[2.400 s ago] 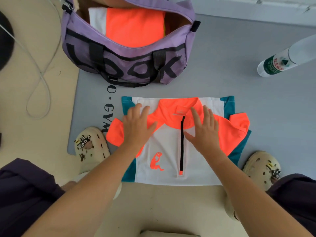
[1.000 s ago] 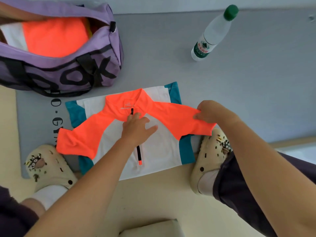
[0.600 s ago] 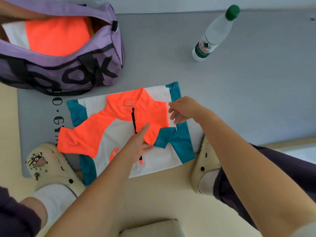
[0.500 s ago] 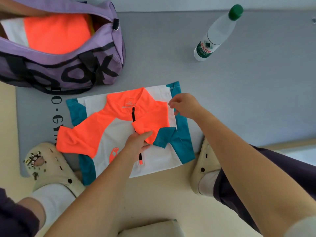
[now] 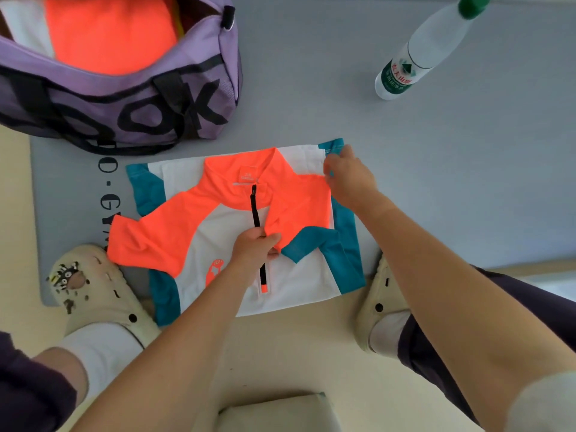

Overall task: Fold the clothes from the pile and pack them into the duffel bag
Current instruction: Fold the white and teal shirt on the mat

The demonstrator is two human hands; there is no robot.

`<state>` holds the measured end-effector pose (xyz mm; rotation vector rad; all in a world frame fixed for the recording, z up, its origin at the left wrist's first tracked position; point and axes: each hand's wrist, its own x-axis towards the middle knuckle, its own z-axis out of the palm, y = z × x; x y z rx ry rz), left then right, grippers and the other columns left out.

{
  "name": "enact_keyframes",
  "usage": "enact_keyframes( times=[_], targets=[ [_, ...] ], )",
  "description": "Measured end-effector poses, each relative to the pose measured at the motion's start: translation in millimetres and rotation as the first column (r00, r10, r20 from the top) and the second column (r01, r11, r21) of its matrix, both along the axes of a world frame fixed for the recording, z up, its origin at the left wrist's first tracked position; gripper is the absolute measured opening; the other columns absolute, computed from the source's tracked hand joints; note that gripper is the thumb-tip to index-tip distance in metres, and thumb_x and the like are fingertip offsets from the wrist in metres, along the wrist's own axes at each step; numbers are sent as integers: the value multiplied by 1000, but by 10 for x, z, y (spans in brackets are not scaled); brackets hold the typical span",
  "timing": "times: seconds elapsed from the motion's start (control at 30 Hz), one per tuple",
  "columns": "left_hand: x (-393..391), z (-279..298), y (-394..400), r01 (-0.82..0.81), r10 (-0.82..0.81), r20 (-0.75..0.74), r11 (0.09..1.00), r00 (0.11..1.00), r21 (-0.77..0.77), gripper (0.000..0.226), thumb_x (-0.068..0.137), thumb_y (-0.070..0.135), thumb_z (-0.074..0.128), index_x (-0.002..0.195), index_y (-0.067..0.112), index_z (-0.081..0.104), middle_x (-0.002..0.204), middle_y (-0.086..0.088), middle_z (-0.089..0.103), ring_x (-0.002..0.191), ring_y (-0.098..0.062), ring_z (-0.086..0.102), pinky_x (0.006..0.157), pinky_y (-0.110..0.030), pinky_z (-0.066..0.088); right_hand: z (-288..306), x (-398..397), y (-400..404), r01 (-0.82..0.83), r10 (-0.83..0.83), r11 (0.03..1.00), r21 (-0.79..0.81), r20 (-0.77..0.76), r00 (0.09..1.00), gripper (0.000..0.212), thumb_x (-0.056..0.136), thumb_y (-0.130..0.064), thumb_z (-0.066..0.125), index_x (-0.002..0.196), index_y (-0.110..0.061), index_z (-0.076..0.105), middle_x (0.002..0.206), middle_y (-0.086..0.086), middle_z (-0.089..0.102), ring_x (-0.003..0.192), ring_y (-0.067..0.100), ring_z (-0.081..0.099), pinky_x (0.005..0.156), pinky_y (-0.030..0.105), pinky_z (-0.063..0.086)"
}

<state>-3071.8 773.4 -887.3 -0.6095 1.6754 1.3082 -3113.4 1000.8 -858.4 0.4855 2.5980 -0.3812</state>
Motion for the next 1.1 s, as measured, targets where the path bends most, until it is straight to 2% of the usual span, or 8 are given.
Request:
enact_keyframes(
  times=[0.07,0.17,0.3,0.5,0.63,0.7,0.87,1.1],
  targets=[
    [-17,-10,18,-38,38,8,999,999,-25,10,95,15,61,91,8,66,85,-11,66,71,-19,64,75,-33,59,22,187,29,231,-243,963,-136,-76,967,20,92,-16,54,111,-9,54,113,13,53,90,34,57,71,36,42],
    [-27,-33,32,-50,51,20,998,999,-32,11,98,22,57,93,14,62,90,-10,66,76,-21,65,74,-32,59,55,658,-34,389,-366,882,-267,134,921,28,85,-37,67,100,-17,56,91,0,61,78,20,58,66,31,43],
    [-5,-39,30,34,-34,-14,999,999,13,14,93,15,64,106,13,62,98,-11,68,76,-19,67,70,-30,59,-11,1192,-197,296,-213,924,-241,318,924,27,81,-35,72,75,-21,49,73,-8,48,75,20,51,58,30,35],
    [-31,-2,-35,102,-105,-104,994,989,-37,22,92,15,62,114,15,62,113,-9,68,102,-28,66,88,-49,56,99,1465,-287,-20,28,993,-116,68,997,20,84,-19,60,72,-20,44,81,2,49,77,24,49,62,31,32],
    [-45,-49,-138,237,-248,-98,965,964,-113,18,88,18,67,103,9,66,101,-12,71,87,-27,69,78,-43,60,175,1525,-336,-207,243,969,-135,376,894,16,85,-35,61,82,-23,50,83,-7,54,89,20,58,77,35,36],
    [-50,-76,-170,254,-267,-70,955,961,-152,20,87,20,69,97,2,66,92,-15,71,75,-26,69,72,-36,60,170,1496,-294,-48,118,984,-170,427,896,28,83,-47,66,84,-21,55,81,-6,57,83,18,57,77,35,42],
    [-42,-116,-142,227,-239,-67,961,969,-158,22,87,24,71,78,8,59,82,-13,64,72,-26,64,68,-32,60,52,1315,-367,431,-402,873,-228,164,901,38,87,-47,65,92,-11,52,82,1,55,71,19,51,57,32,39],
    [19,-171,-191,296,-319,-110,936,941,-189,25,86,21,71,68,10,58,69,-9,65,65,-25,68,75,-43,61,-154,1293,-379,564,-538,793,-228,169,826,28,89,-28,66,69,-17,50,69,-3,54,73,23,55,61,33,41]
  ],
)
